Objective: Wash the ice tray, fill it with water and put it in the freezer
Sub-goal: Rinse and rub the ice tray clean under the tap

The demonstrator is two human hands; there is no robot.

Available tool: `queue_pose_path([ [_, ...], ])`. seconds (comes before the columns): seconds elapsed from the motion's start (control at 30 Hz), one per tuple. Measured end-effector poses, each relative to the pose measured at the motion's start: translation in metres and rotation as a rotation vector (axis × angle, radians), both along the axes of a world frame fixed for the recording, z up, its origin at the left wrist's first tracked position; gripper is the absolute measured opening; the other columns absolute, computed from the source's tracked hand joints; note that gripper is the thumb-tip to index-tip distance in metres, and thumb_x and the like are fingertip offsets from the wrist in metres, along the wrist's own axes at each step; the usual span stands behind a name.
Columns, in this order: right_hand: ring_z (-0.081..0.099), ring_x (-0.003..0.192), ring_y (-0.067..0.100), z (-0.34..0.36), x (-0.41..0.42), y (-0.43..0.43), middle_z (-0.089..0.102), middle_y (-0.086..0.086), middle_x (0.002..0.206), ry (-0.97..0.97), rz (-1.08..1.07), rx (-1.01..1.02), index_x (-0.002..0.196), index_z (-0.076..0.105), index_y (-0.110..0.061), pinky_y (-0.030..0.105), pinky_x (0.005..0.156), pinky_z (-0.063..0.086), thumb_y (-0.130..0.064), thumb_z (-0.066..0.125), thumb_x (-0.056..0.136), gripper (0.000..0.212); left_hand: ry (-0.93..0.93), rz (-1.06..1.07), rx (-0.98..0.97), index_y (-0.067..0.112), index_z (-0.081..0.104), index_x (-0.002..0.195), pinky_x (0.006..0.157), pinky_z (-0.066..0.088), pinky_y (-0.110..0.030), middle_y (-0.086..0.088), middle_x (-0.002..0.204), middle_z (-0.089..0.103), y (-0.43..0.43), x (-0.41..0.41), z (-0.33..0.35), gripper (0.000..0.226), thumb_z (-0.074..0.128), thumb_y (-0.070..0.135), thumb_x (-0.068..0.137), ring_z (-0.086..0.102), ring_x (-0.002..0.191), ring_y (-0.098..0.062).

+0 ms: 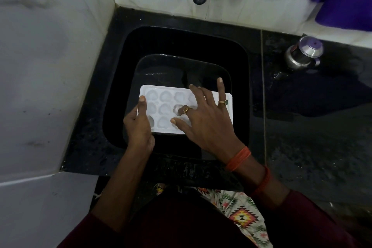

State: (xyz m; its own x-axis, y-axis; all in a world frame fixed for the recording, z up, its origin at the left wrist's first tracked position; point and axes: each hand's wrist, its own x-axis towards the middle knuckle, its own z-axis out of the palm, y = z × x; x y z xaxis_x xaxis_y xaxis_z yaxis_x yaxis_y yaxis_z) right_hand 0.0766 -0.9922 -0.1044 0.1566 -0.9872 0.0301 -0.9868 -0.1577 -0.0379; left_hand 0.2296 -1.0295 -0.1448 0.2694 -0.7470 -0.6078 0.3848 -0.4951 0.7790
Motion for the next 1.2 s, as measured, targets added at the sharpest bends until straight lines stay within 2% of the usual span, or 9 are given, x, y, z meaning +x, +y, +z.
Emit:
queue_pose_path([
  [0.23,0.047,0.138,0.027,0.005,0.000,0.000,0.052,0.014,0.146,0.005,-0.015,-0.057,0.103,0.077,-0.025,0.057,0.122,-0.012,-0.065,0.038,0.097,0.056,-0.005,-0.003,0.002,0.015,0.073,0.095,0.068,0.062,-0.039,0.000,0.088,0.078,0.001,-0.001,-0.001,0.025,0.064,0.038,0.097,0.076,0.087,-0.024],
  [0.37,0.046,0.138,0.027,0.005,0.000,-0.002,0.050,0.013,0.148,0.014,-0.039,-0.067,0.118,0.071,-0.025,0.057,0.122,-0.013,-0.067,0.035,0.098,0.059,-0.011,0.001,0.006,0.015,0.073,0.097,0.065,0.062,-0.036,-0.003,0.096,0.078,0.001,-0.001,0.000,0.024,0.064,0.037,0.097,0.076,0.088,-0.023],
  [0.47,0.047,0.137,0.028,0.001,0.000,-0.006,0.050,0.013,0.147,0.005,-0.049,-0.056,0.122,0.069,-0.024,0.057,0.122,-0.012,-0.067,0.035,0.098,0.059,-0.010,-0.008,0.009,0.015,0.073,0.098,0.068,0.063,-0.038,-0.003,0.096,0.078,0.002,-0.001,0.001,0.025,0.063,0.038,0.098,0.076,0.089,-0.023],
  [0.83,0.047,0.136,0.028,-0.012,0.000,-0.013,0.053,0.014,0.144,-0.018,-0.072,-0.061,0.116,0.071,-0.022,0.058,0.123,-0.004,-0.067,0.038,0.097,0.060,0.021,-0.021,-0.004,0.015,0.073,0.093,0.063,0.062,-0.037,0.000,0.087,0.079,0.004,-0.006,0.005,0.025,0.062,0.036,0.099,0.077,0.081,-0.021],
  [0.93,0.046,0.136,0.029,-0.012,-0.001,-0.015,0.052,0.014,0.145,-0.023,-0.071,-0.066,0.115,0.072,-0.022,0.060,0.123,-0.003,-0.067,0.038,0.098,0.059,0.018,-0.029,-0.001,0.016,0.073,0.094,0.068,0.063,-0.040,-0.001,0.090,0.079,0.003,-0.006,0.004,0.025,0.062,0.037,0.099,0.077,0.084,-0.023],
  [1.2,0.045,0.137,0.027,-0.009,-0.001,-0.016,0.052,0.012,0.145,-0.028,-0.064,-0.113,0.112,0.075,-0.021,0.059,0.123,-0.003,-0.067,0.038,0.098,0.061,0.025,-0.022,-0.018,0.015,0.073,0.093,0.067,0.062,-0.039,-0.001,0.088,0.079,0.003,-0.006,0.004,0.024,0.062,0.036,0.099,0.077,0.084,-0.022],
])
